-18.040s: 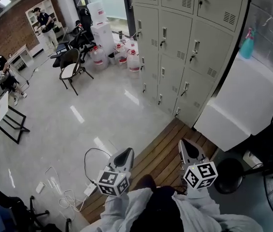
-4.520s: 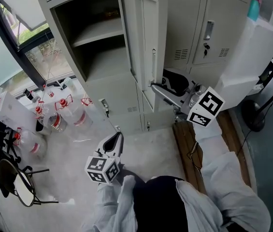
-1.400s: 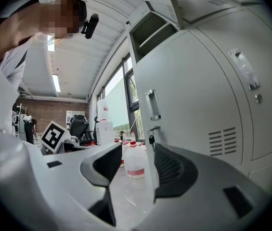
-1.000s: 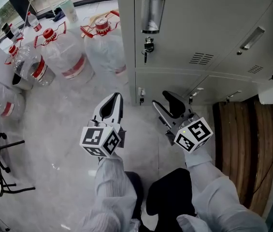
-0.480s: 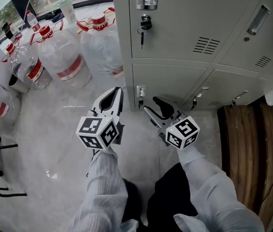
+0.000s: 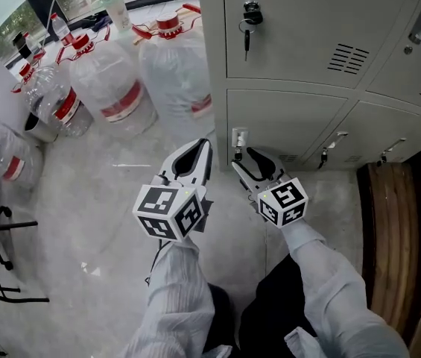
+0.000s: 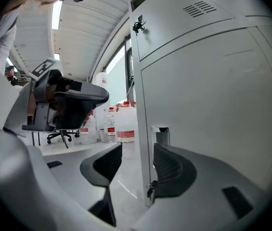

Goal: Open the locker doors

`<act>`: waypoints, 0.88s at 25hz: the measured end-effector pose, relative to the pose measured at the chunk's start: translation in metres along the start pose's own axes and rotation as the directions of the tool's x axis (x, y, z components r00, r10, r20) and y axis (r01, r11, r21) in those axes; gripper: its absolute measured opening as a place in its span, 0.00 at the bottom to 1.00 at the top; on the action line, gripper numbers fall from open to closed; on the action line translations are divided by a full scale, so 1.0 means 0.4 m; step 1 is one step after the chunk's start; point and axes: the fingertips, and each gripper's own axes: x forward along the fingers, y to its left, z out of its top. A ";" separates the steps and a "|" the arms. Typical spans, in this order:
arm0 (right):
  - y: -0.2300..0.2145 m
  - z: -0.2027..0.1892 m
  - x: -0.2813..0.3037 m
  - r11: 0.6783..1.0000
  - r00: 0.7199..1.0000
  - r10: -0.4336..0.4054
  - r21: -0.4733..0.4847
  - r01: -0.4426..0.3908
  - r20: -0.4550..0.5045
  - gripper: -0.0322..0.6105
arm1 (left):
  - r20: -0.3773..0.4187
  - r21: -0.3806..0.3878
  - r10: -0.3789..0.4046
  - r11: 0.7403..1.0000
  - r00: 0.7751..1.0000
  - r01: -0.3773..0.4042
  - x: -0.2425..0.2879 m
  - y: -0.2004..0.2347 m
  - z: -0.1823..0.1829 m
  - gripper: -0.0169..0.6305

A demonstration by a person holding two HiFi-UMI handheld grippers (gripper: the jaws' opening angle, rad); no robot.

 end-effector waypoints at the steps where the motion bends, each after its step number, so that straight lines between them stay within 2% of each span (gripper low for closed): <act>1: -0.003 -0.003 0.014 1.000 1.000 -0.014 0.002 0.014 0.004 0.37 | -0.002 -0.005 0.001 1.000 1.000 -0.001 -0.002 0.003 0.001 0.05; 10: -0.044 -0.030 0.096 0.992 0.992 -0.127 0.020 0.128 -0.009 0.37 | 0.022 -0.015 0.059 0.998 0.998 -0.059 -0.040 0.064 0.016 0.05; 22: -0.062 -0.046 0.164 0.972 0.974 -0.221 0.063 0.224 -0.053 0.36 | 0.032 -0.011 0.146 0.989 0.989 -0.146 -0.104 0.182 0.026 0.05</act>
